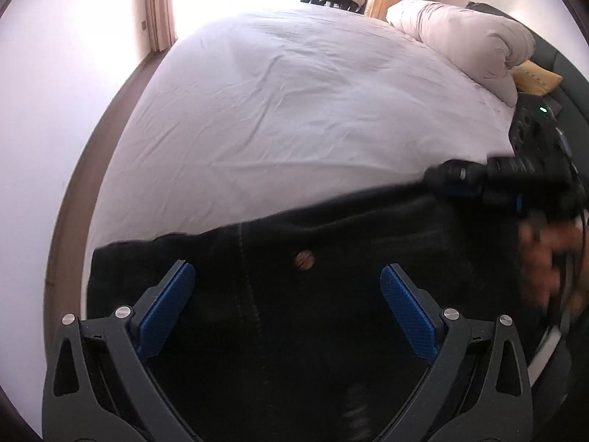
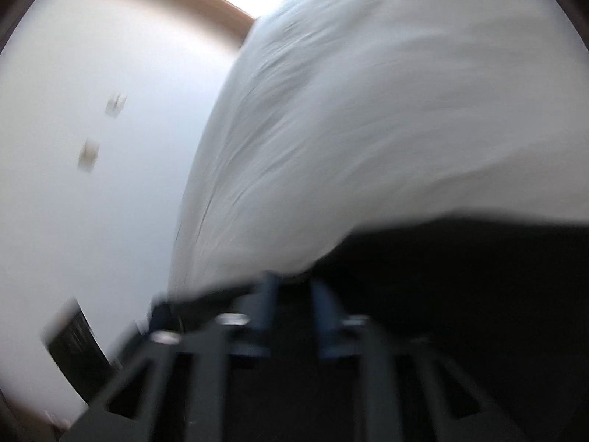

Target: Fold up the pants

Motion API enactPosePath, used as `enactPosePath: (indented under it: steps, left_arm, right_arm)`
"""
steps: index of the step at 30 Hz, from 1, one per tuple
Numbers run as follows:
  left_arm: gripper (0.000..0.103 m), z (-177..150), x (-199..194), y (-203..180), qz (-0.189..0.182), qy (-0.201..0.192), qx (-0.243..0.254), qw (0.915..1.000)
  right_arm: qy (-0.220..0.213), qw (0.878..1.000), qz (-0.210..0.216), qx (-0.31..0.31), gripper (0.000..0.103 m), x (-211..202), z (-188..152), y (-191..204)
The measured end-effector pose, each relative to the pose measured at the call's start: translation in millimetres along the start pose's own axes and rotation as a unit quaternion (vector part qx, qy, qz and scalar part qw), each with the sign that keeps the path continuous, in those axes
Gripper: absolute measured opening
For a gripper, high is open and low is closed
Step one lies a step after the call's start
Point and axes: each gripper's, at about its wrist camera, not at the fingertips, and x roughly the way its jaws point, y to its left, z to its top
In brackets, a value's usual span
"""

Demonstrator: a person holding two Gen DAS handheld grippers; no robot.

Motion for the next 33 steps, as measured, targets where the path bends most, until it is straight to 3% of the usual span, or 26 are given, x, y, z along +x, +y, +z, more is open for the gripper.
enactPosePath:
  steps: [3, 5, 6, 8, 10, 13, 14, 15, 16, 17, 20, 22, 24, 26, 27, 28, 29, 33]
  left_arm:
    - [0.102, -9.1, -5.8, -5.3, 0.017, -0.005, 0.033, 0.9993]
    - [0.102, -10.4, -7.1, -8.6, 0.02, -0.01, 0.03, 0.9993]
    - [0.102, -6.7, -8.1, -8.9, 0.022, -0.011, 0.026, 0.9994]
    - [0.102, -4.1, -19.5, -15.5, 0.039, -0.014, 0.019, 0.999]
    - [0.102, -0.8, -26.5, -24.1, 0.04, -0.027, 0.016, 0.9987]
    - [0.102, -11.8, -39.6, -59.3, 0.009, -0.036, 0.03, 0.9989]
    - [0.102, -16.0, -38.4, -67.7, 0.003, -0.029, 0.04, 0.9988]
    - [0.102, -24.3, -33.5, -80.6, -0.002, -0.012, 0.057, 0.9983]
    - [0.102, -30.1, -30.4, -86.8, -0.001, 0.0, 0.063, 0.998]
    - [0.102, -37.0, -23.5, -92.1, 0.003, 0.016, 0.061, 0.998]
    - [0.102, -45.7, -24.9, -93.9, 0.008, 0.021, 0.049, 0.9986]
    - [0.102, -45.1, -22.5, -95.9, 0.02, 0.027, 0.056, 0.9979]
    - [0.102, -45.9, -26.6, -99.7, 0.025, 0.028, 0.059, 0.9976]
    - [0.102, -43.9, -27.7, -106.0, 0.031, 0.027, 0.063, 0.9972]
    - [0.102, -42.0, -27.7, -109.8, 0.031, 0.024, 0.065, 0.9971]
    - [0.102, -39.0, -27.0, -115.6, 0.028, 0.02, 0.067, 0.9971]
    - [0.102, -38.3, -29.1, -120.2, 0.027, 0.017, 0.071, 0.997]
    - [0.102, -34.4, -28.7, -139.6, 0.029, 0.015, 0.078, 0.9965]
  right_arm:
    - [-0.048, 0.998, 0.019, 0.037, 0.0, -13.9, 9.1, -29.7]
    - [-0.086, 0.995, -0.038, 0.034, 0.003, -37.1, 12.4, -38.9]
    - [-0.103, 0.993, -0.03, 0.045, 0.009, -57.3, 8.6, -44.8]
    - [-0.131, 0.99, 0.0, 0.048, 0.043, -89.8, -6.2, -46.6]
    - [-0.144, 0.989, 0.025, 0.029, 0.053, -116.8, -36.3, -38.2]
    - [-0.102, 0.994, 0.033, 0.029, 0.061, -121.8, -88.4, -42.7]
    - [-0.084, 0.996, 0.006, 0.035, 0.06, -119.0, -107.4, -52.4]
    - [-0.083, 0.995, -0.01, 0.049, 0.046, -121.2, -125.2, -69.5]
    - [-0.095, 0.993, 0.0, 0.067, 0.019, -129.9, -133.5, -84.7]
    - [-0.106, 0.988, 0.007, 0.111, 0.0, -142.8, -144.8, -107.6]
    - [-0.162, 0.967, -0.006, 0.194, 0.0, -196.1, -168.4, -160.1]
    - [-0.193, 0.96, -0.059, 0.196, 0.0, -230.5, -172.0, -177.3]
    - [-0.229, 0.941, -0.097, 0.227, 0.0, -270.1, -180.4, -203.8]
    - [-0.276, 0.916, -0.125, 0.262, 0.009, -311.0, -190.0, -224.2]
    - [-0.299, 0.909, -0.122, 0.262, 0.017, -327.2, -191.6, -225.3]
    - [-0.317, 0.907, -0.117, 0.253, 0.038, -335.6, -191.2, -219.9]
    - [-0.33, 0.906, -0.109, 0.24, 0.053, -341.6, -188.4, -216.2]
    - [-0.318, 0.922, -0.084, 0.204, 0.058, -332.4, -165.4, -207.5]
